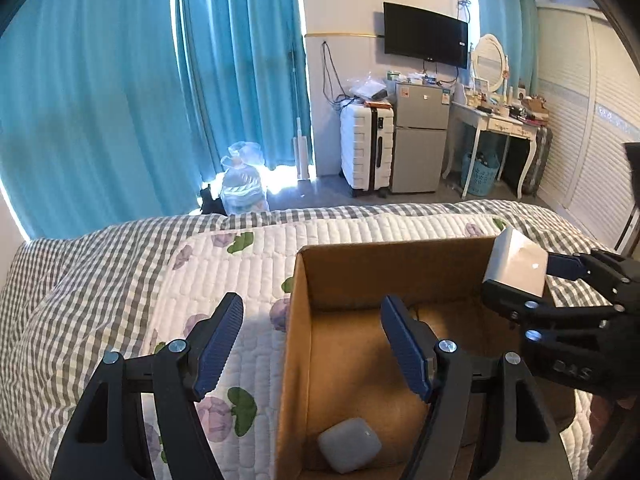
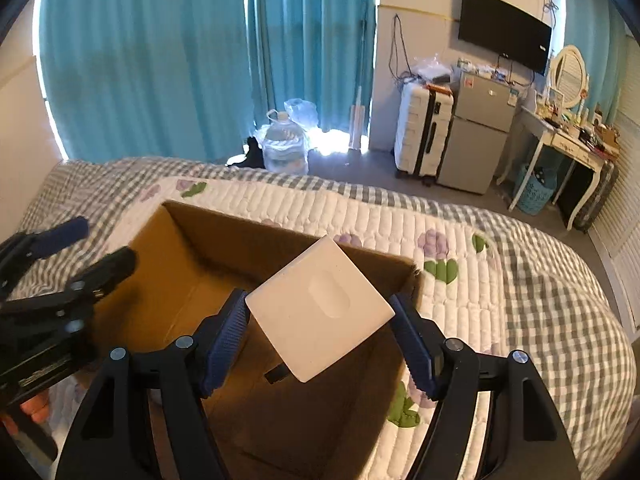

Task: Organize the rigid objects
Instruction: 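Carry the earbud case and white charger over the box and release both, then move both tools back toward the remaining items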

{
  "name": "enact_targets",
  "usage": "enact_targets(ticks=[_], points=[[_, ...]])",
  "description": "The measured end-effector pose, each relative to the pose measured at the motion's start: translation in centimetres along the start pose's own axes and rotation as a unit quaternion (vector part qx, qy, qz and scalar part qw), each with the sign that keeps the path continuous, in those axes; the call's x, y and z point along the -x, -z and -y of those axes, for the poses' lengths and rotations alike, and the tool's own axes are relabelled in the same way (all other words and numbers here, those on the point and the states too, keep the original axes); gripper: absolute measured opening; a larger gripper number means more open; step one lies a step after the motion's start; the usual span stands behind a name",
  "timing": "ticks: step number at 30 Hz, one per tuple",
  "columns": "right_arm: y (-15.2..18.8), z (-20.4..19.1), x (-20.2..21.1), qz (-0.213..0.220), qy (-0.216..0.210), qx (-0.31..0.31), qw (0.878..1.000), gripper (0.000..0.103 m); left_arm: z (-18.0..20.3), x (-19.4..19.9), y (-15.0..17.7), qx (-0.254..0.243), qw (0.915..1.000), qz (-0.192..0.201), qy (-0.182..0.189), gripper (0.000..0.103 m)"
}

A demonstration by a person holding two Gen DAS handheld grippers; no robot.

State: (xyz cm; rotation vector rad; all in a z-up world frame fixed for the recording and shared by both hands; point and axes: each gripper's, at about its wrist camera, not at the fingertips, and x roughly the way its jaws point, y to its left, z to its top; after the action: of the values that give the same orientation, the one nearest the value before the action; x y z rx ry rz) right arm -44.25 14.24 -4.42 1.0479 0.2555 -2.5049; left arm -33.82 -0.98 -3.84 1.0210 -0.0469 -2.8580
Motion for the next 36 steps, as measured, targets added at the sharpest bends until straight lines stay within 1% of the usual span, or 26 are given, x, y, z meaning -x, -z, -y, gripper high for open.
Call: enact_targets(ticks=[1,2,4,5,7,9,12,15,17,18,20,22,24,27,30,34,36], points=[[0.2,-0.1,-0.2,-0.001,0.005,0.002,1.0,0.073,-0.1,0.0,0.2,-0.001,1.0,-0.001,0.001,0.074],[0.3,-0.3,-0.1,0.004,0.013,0.008,1.0,0.08,-0.1,0.2,0.3,-0.001,1.0,0.0,0.002,0.074],[0.3,-0.3,0.7,0.021,0.026,0.012,0.999,0.089,-0.3,0.7,0.3,0.003,1.0,0.001,0.003,0.074],[0.2,-0.1,1.7,0.032,0.032,0.008,0.999,0.091,-0.4,1.1,0.3,0.007,1.0,0.001,0.005,0.074],[-0.2,0.2,3.2,0.036,0.031,-0.001,0.999,0.091,-0.5,2.3,0.2,0.01,0.9999,0.003,0.004,0.074],[-0.4,0.3,5.9,0.046,0.039,-0.009,0.998,0.092,-0.6,4.2,0.0,0.013,0.9999,0.008,0.005,0.074],[-0.6,-0.3,10.5,0.063,0.057,-0.001,0.996,0.092,-0.5,8.8,-0.3,0.01,0.9994,0.025,0.02,0.074],[-0.3,-1.0,15.8,0.07,0.069,0.01,0.995,0.093,-0.1,13.5,-0.3,0.0,0.9987,0.044,0.026,0.074],[0.3,-1.7,19.8,0.08,0.069,0.01,0.994,0.093,0.3,16.0,-0.1,-0.005,0.9982,0.051,0.031,0.074],[0.5,-2.1,21.0,0.082,0.07,0.008,0.994,0.093,0.4,17.6,0.2,-0.007,0.998,0.054,0.033,0.074],[1.4,-2.8,24.3,0.085,0.07,0.004,0.994,0.093,0.5,19.4,0.6,-0.01,0.9978,0.057,0.032,0.074],[2.2,-3.6,26.3,0.091,0.065,0.005,0.994,0.093,0.5,21.0,1.7,-0.01,0.9975,0.061,0.035,0.075],[3.9,-4.5,28.2,0.102,0.065,0.009,0.993,0.093,0.4,21.9,3.1,-0.009,0.9977,0.056,0.038,0.076],[6.6,-5.7,29.0,0.105,0.079,0.019,0.991,0.093,-0.1,21.9,5.4,-0.007,0.9984,0.047,0.031,0.076],[9.3,-6.2,28.1,0.097,0.076,0.012,0.992,0.093,-0.3,21.4,8.0,-0.002,0.9986,0.044,0.031,0.076],[12.2,-5.8,24.9,0.075,0.072,-0.009,0.995,0.093,-0.3,20.4,11.1,0.002,0.9984,0.052,0.023,0.076],[13.6,-5.5,22.6,0.061,0.067,-0.024,0.996,0.093,0.0,19.2,12.4,0.001,0.9988,0.047,0.014,0.076]])
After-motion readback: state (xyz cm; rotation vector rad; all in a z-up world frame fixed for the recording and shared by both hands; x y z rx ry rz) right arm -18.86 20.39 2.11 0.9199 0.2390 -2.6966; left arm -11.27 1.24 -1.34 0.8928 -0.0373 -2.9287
